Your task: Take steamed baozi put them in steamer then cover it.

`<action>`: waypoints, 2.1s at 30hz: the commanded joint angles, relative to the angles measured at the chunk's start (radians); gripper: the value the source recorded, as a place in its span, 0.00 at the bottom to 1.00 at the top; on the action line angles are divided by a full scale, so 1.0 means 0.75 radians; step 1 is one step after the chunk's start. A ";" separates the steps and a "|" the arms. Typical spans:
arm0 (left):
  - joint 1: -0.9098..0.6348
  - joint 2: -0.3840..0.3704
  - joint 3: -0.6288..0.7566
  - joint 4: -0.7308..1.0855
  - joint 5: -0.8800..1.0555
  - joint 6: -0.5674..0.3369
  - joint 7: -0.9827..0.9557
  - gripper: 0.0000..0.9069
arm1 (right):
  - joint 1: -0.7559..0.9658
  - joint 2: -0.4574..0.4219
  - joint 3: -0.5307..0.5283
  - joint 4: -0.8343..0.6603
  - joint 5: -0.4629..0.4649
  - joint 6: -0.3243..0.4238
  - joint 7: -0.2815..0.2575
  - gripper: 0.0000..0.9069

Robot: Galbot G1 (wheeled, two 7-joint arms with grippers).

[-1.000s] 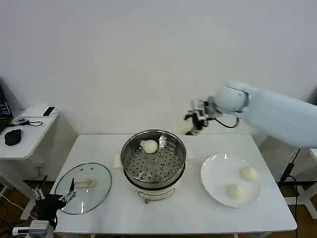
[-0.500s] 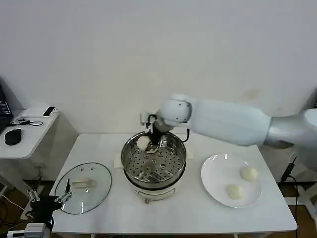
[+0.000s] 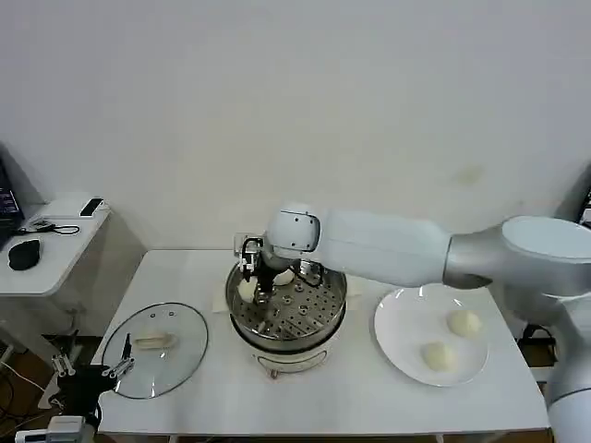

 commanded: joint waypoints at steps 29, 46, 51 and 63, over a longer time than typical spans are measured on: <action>-0.009 0.003 0.030 -0.031 -0.005 0.008 0.007 1.00 | 0.262 -0.466 0.032 0.224 -0.282 0.218 -0.311 1.00; -0.025 -0.003 0.139 -0.031 0.034 0.009 0.006 1.00 | -0.060 -1.329 0.100 0.607 -0.753 0.516 -0.439 1.00; -0.023 -0.004 0.158 -0.018 0.043 0.007 0.006 1.00 | -0.356 -1.427 0.340 0.590 -0.846 0.560 -0.436 1.00; -0.013 0.016 0.145 -0.014 0.043 0.011 0.009 1.00 | -0.928 -1.393 0.794 0.465 -0.968 0.650 -0.471 1.00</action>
